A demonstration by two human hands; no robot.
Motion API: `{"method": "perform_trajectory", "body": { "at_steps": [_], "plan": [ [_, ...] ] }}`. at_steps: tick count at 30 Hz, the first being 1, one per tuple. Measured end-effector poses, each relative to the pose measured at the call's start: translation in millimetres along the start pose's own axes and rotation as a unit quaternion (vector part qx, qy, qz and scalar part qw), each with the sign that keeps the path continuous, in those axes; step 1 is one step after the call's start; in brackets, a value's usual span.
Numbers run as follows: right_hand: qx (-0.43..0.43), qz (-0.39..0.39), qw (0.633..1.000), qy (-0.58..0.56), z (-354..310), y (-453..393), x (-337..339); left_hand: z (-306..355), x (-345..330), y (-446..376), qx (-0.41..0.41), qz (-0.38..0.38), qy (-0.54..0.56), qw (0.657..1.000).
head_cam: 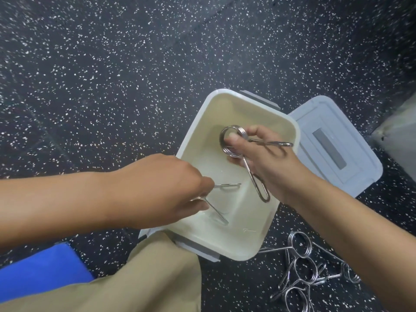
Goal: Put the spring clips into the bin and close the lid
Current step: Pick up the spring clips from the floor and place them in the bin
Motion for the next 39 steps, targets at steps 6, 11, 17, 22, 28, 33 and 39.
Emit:
{"method": "perform_trajectory", "body": {
  "at_steps": [6,11,17,22,28,33,39],
  "plan": [
    [-0.142,0.051,0.987,-0.061,49.3,-46.0,-3.0,5.7,2.0,-5.1,-0.018,0.002,-0.022,1.0],
    [-0.19,0.078,0.978,-0.035,63.0,-61.2,-3.6,14.2,-2.3,-6.6,-0.037,-0.021,-0.04,0.998],
    [-0.254,0.073,0.964,0.029,67.4,-55.6,3.0,12.9,-9.7,-3.8,-0.038,-0.037,-0.034,0.998],
    [-0.211,0.126,0.968,0.04,65.3,-45.9,14.5,12.4,-10.8,-4.5,-0.035,-0.042,-0.044,0.998],
    [-0.208,0.176,0.96,0.059,64.3,-33.0,23.4,14.9,-10.6,-8.3,-0.038,-0.037,-0.053,0.997],
    [-0.151,0.182,0.968,0.083,46.2,-25.0,26.1,21.8,-7.1,-16.6,-0.053,-0.031,-0.061,0.996],
    [-0.073,0.115,0.987,0.09,6.6,12.4,19.7,41.2,5.0,-30.2,-0.081,-0.011,-0.065,0.995]
  ]
}}
Point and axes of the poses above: each hand's wrist, its own y-axis away from the middle knuckle, its own x-axis out of the back of the hand, z = x × y, the point moved 8 cm from there along -y, towards the middle knuckle, and after that the axes turned 10 degrees about -z, right-handed, at the moved point
